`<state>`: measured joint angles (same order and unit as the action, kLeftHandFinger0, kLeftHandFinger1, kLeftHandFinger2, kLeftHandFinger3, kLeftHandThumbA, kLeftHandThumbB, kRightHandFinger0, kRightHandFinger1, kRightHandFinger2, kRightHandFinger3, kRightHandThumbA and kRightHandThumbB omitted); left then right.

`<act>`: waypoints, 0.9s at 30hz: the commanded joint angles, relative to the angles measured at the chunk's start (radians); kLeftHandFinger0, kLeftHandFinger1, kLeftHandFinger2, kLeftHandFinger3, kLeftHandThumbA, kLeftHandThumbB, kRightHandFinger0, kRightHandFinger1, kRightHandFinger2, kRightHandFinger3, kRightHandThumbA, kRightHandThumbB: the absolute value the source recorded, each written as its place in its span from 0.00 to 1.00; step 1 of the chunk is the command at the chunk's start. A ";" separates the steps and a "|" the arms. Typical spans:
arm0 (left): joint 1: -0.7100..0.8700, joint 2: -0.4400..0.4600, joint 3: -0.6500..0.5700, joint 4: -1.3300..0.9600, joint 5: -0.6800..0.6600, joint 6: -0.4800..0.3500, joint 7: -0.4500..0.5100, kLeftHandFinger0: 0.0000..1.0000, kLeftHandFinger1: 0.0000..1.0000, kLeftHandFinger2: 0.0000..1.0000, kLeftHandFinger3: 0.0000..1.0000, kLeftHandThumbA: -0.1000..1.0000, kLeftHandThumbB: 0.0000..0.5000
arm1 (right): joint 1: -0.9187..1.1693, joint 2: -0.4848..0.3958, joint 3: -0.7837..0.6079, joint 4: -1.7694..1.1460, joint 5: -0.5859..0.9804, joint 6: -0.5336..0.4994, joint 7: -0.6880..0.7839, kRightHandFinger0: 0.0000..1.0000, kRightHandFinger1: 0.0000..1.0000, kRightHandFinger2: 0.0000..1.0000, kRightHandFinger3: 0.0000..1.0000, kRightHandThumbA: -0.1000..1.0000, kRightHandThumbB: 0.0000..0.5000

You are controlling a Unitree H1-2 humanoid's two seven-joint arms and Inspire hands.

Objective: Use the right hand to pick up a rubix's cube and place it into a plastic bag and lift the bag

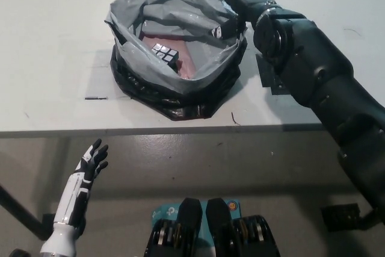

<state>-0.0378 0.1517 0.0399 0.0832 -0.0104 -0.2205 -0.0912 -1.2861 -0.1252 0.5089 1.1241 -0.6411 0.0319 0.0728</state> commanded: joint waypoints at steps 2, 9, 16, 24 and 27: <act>-0.007 0.013 0.002 -0.007 0.000 -0.044 -0.003 1.00 1.00 1.00 1.00 0.99 0.41 | -0.042 0.000 -0.004 -0.004 -0.008 0.091 0.001 1.00 1.00 1.00 1.00 0.77 1.00; -0.011 0.010 0.002 -0.015 0.000 -0.034 0.000 1.00 1.00 1.00 1.00 0.99 0.42 | -0.044 0.017 -0.008 0.014 -0.010 0.213 -0.003 1.00 1.00 1.00 1.00 0.60 0.92; -0.014 0.012 0.001 -0.011 0.007 -0.038 0.001 1.00 1.00 1.00 1.00 0.99 0.40 | -0.047 0.010 0.004 -0.008 -0.023 0.315 0.007 0.10 0.19 0.36 0.97 0.34 0.52; -0.025 0.016 0.002 -0.011 0.003 -0.029 -0.004 1.00 1.00 1.00 1.00 0.97 0.40 | -0.051 0.003 -0.062 -0.046 0.037 0.323 0.005 0.58 0.67 0.72 0.88 0.48 0.47; -0.030 0.017 0.000 -0.016 0.006 -0.025 -0.004 1.00 1.00 1.00 1.00 0.97 0.41 | -0.054 -0.001 -0.090 -0.052 0.059 0.321 0.013 0.62 0.72 0.77 0.86 0.48 0.49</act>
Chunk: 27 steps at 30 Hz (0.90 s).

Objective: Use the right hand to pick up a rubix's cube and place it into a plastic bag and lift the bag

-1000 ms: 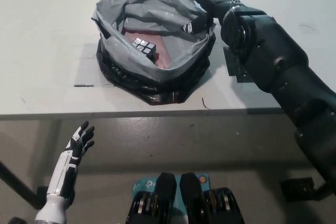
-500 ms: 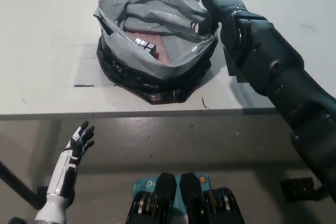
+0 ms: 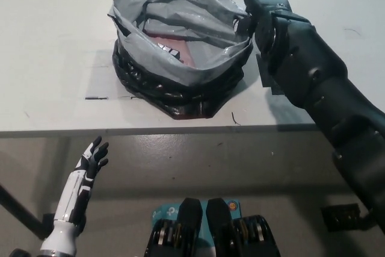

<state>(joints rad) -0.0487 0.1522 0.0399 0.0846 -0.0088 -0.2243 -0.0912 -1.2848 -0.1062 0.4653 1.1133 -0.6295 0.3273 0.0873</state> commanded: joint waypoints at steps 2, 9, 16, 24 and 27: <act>-0.021 0.015 0.001 -0.020 -0.005 -0.013 -0.007 1.00 1.00 1.00 1.00 0.96 0.41 | -0.058 -0.023 -0.065 -0.043 0.061 0.034 0.014 0.88 1.00 1.00 0.93 0.48 0.47; -0.031 0.019 0.001 -0.009 -0.003 -0.021 -0.009 1.00 1.00 1.00 1.00 0.97 0.42 | -0.052 -0.034 -0.166 -0.036 0.147 0.012 0.044 0.48 0.58 0.61 0.87 0.37 0.45; -0.034 0.025 0.000 -0.005 0.004 -0.026 -0.009 1.00 1.00 1.00 1.00 0.97 0.39 | -0.060 -0.042 -0.250 -0.002 0.236 0.003 0.091 0.00 0.10 0.34 0.36 0.33 0.37; -0.028 0.024 0.000 -0.008 0.001 -0.024 -0.010 0.98 1.00 1.00 1.00 0.98 0.38 | -0.060 -0.024 -0.521 0.105 0.464 0.005 0.094 0.00 0.31 0.72 0.28 0.30 0.41; -0.030 0.023 0.001 -0.013 0.001 -0.020 -0.009 0.98 1.00 1.00 1.00 0.98 0.38 | -0.051 -0.016 -0.616 0.126 0.536 0.005 0.107 0.00 0.26 0.68 0.31 0.25 0.36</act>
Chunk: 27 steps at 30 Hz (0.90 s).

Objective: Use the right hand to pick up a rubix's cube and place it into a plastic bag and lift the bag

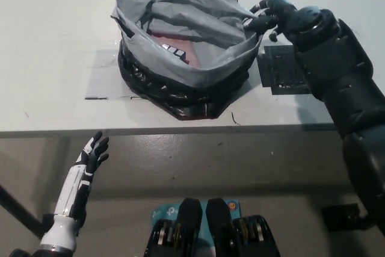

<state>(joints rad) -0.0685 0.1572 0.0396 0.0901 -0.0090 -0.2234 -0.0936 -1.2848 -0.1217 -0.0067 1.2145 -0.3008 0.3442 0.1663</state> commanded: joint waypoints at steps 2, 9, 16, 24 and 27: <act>-0.011 0.017 0.001 -0.019 -0.005 -0.021 -0.009 0.98 1.00 1.00 1.00 0.96 0.38 | -0.051 0.002 -0.227 0.060 0.281 0.006 0.075 0.00 0.24 0.66 0.53 0.33 0.28; -0.016 0.017 0.003 -0.015 -0.013 -0.020 -0.011 0.96 1.00 1.00 1.00 0.95 0.40 | -0.054 0.018 -0.398 0.095 0.405 0.012 0.075 0.00 0.08 0.51 0.56 0.40 0.24; -0.012 0.017 0.004 -0.013 -0.013 -0.023 -0.010 0.92 1.00 1.00 1.00 0.96 0.39 | -0.076 0.033 -0.586 0.071 0.554 0.078 0.077 0.00 0.00 0.32 0.48 0.46 0.27; -0.011 0.017 0.004 -0.013 -0.011 -0.026 -0.012 0.92 1.00 1.00 1.00 0.97 0.39 | -0.146 0.075 -0.679 -0.052 0.676 0.126 0.100 0.00 0.00 0.23 0.34 0.45 0.27; -0.013 0.018 0.004 -0.016 -0.017 -0.020 -0.017 0.90 1.00 1.00 1.00 0.97 0.37 | -0.170 0.093 -0.663 -0.121 0.718 0.126 0.087 0.00 0.00 0.26 0.31 0.45 0.20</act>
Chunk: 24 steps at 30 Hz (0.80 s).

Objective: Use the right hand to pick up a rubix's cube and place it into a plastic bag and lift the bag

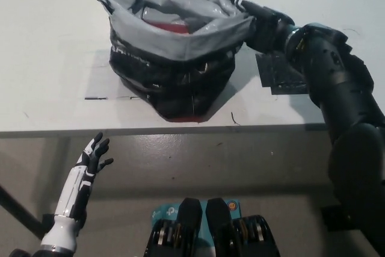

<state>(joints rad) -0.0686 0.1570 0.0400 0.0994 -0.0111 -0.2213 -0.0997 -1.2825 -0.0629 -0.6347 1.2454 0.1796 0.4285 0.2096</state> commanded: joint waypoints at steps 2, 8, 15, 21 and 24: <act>-0.014 0.017 0.004 -0.028 -0.012 -0.016 -0.009 0.90 1.00 1.00 1.00 0.97 0.38 | -0.193 0.042 -0.005 -0.200 0.262 0.041 0.032 0.00 0.00 0.31 0.39 0.43 0.21; -0.016 0.018 0.004 -0.030 -0.013 -0.018 -0.012 0.87 1.00 1.00 1.00 0.97 0.35 | -0.254 0.052 0.067 -0.316 0.370 0.041 -0.054 0.00 0.00 0.41 0.64 0.42 0.22; -0.030 0.017 0.002 -0.022 -0.009 -0.020 -0.011 0.85 1.00 1.00 1.00 0.98 0.36 | -0.391 0.015 0.135 -0.334 0.441 0.041 -0.126 0.00 0.05 0.52 0.78 0.43 0.18; -0.027 0.017 0.002 -0.027 -0.009 -0.021 -0.011 0.83 1.00 1.00 1.00 0.98 0.32 | -0.514 -0.030 0.164 -0.299 0.472 0.041 -0.146 0.00 0.14 0.60 0.84 0.47 0.20; -0.028 0.016 0.003 -0.029 -0.016 -0.016 -0.012 0.83 1.00 1.00 1.00 0.97 0.32 | -0.542 -0.045 0.176 -0.304 0.481 0.041 -0.147 0.00 0.13 0.60 0.86 0.47 0.21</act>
<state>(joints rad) -0.0717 0.1570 0.0401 0.1044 -0.0112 -0.2195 -0.1018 -1.5414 -0.0351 -0.5099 1.0077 0.4892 0.4696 0.1080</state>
